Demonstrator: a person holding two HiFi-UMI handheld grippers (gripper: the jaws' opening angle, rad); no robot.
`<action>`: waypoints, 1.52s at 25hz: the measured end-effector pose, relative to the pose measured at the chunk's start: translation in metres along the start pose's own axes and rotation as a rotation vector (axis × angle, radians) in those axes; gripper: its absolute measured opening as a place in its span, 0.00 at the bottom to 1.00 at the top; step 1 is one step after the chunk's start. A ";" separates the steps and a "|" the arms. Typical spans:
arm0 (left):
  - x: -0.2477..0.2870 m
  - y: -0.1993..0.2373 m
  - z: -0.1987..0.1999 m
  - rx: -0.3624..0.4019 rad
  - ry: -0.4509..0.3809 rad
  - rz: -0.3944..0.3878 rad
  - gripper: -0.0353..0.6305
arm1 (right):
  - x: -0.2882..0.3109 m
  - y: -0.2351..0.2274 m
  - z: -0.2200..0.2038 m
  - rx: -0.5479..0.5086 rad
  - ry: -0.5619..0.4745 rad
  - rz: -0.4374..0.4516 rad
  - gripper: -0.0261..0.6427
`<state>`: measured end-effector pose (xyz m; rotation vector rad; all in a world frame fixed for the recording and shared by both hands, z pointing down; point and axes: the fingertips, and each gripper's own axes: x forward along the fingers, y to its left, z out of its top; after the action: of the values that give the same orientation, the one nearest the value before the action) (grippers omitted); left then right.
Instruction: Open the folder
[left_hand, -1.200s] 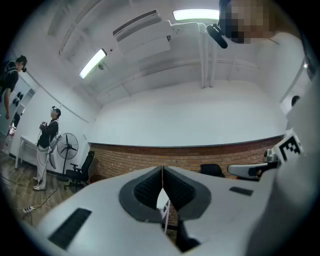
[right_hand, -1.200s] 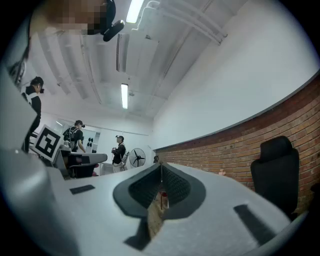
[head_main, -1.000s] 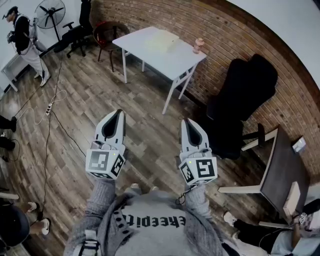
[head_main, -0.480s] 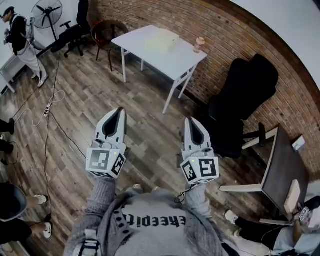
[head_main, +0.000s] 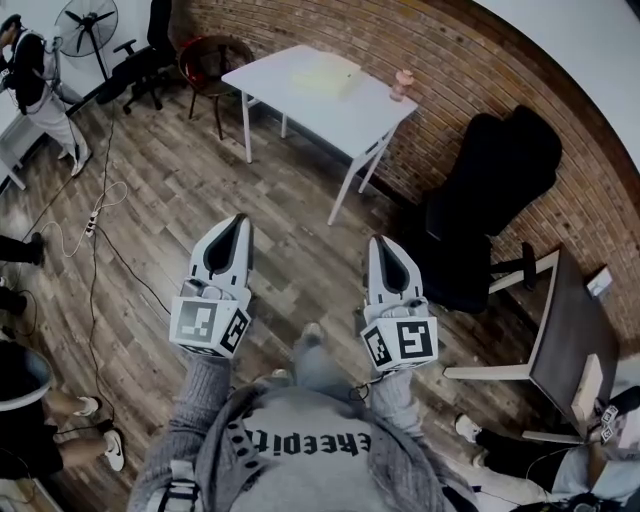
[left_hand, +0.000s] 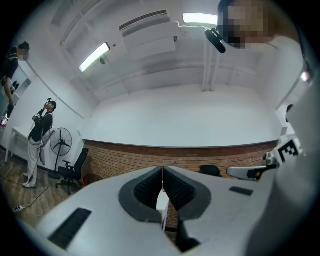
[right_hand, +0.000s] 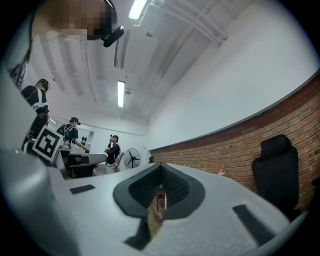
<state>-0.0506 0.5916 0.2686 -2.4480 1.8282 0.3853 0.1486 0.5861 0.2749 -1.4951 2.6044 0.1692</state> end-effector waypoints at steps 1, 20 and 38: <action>0.003 0.003 -0.004 -0.011 0.012 -0.001 0.07 | 0.005 0.000 -0.002 -0.004 0.003 0.002 0.05; 0.173 0.072 -0.024 0.027 -0.021 0.059 0.07 | 0.194 -0.085 -0.019 0.032 -0.049 0.088 0.05; 0.307 0.093 -0.042 0.033 -0.019 0.110 0.07 | 0.307 -0.163 -0.054 0.113 -0.037 0.165 0.05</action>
<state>-0.0510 0.2690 0.2462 -2.3212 1.9515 0.3803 0.1332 0.2342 0.2708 -1.2295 2.6577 0.0642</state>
